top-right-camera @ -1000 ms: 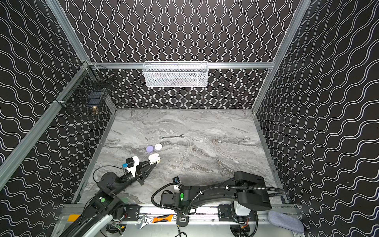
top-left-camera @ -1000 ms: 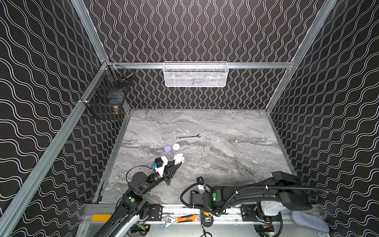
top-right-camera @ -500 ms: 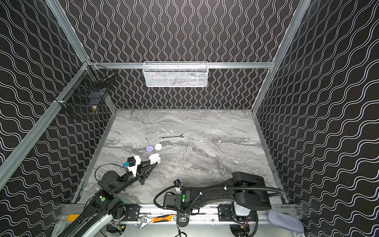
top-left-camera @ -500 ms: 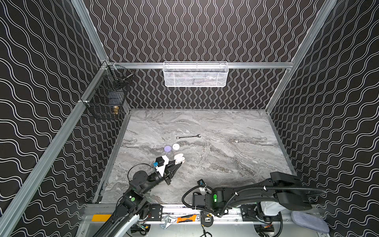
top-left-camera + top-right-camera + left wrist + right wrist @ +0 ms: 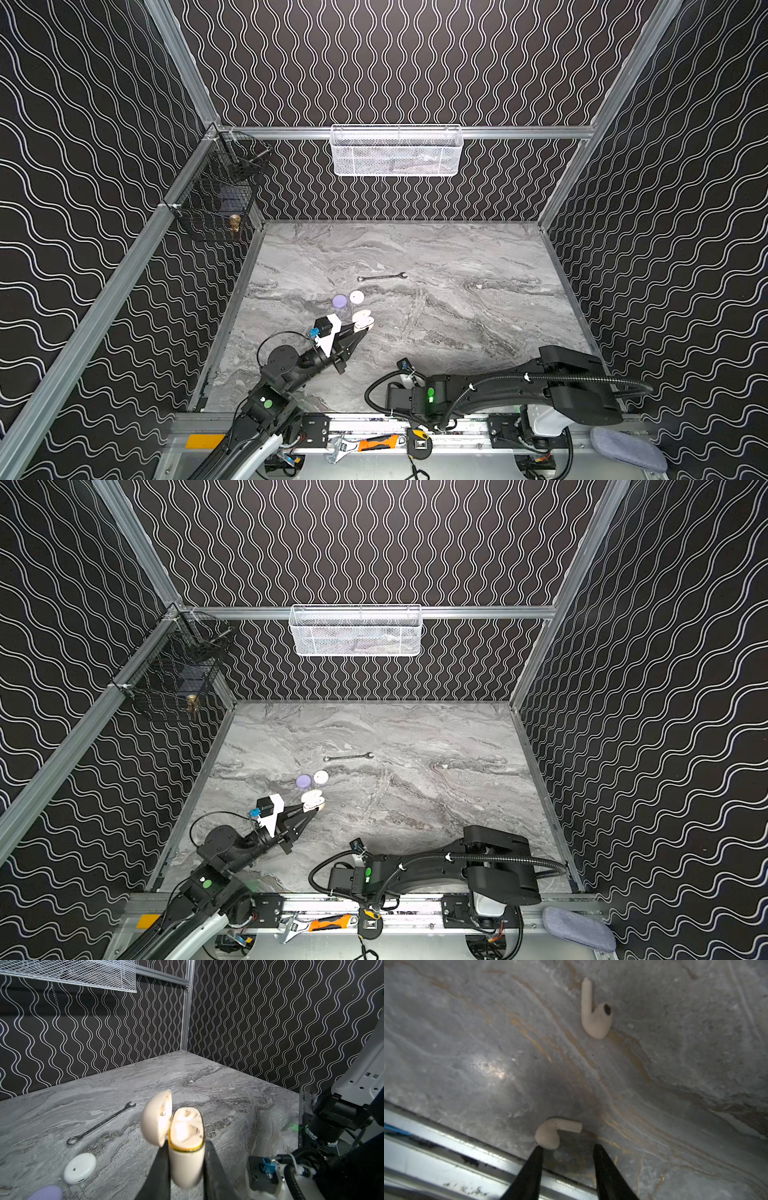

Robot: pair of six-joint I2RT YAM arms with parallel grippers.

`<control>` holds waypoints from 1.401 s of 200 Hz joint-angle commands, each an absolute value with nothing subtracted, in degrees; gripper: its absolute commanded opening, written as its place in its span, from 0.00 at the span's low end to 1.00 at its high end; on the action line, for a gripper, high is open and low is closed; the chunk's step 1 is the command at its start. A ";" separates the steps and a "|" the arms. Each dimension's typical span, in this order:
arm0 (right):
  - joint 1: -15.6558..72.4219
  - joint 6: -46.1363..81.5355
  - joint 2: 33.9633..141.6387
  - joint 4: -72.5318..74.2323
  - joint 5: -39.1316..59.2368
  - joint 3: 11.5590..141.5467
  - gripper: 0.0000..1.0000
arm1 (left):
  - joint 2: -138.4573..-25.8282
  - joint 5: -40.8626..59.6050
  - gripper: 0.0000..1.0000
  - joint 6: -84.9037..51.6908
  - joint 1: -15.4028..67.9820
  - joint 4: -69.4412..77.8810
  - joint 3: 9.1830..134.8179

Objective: Insert the wireless bluetooth earbuds into the charging case
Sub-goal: 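Grasp the cream earbud on the table with the right gripper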

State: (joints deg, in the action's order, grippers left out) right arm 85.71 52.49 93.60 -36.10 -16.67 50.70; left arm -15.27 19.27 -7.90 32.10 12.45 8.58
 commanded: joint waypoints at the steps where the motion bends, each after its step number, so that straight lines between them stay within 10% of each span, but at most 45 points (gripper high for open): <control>1: 84.92 52.37 92.41 -35.50 -18.58 49.89 0.43 | -15.21 18.90 0.00 -7.12 32.07 13.10 9.14; 280: 78.32 48.16 92.16 -26.64 -13.76 45.94 0.31 | -15.47 18.90 0.00 -6.59 32.01 11.60 10.81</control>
State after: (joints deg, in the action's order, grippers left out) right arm 78.26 47.09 91.88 -26.74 -16.84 46.65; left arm -15.77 18.65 -7.14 32.10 10.41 10.26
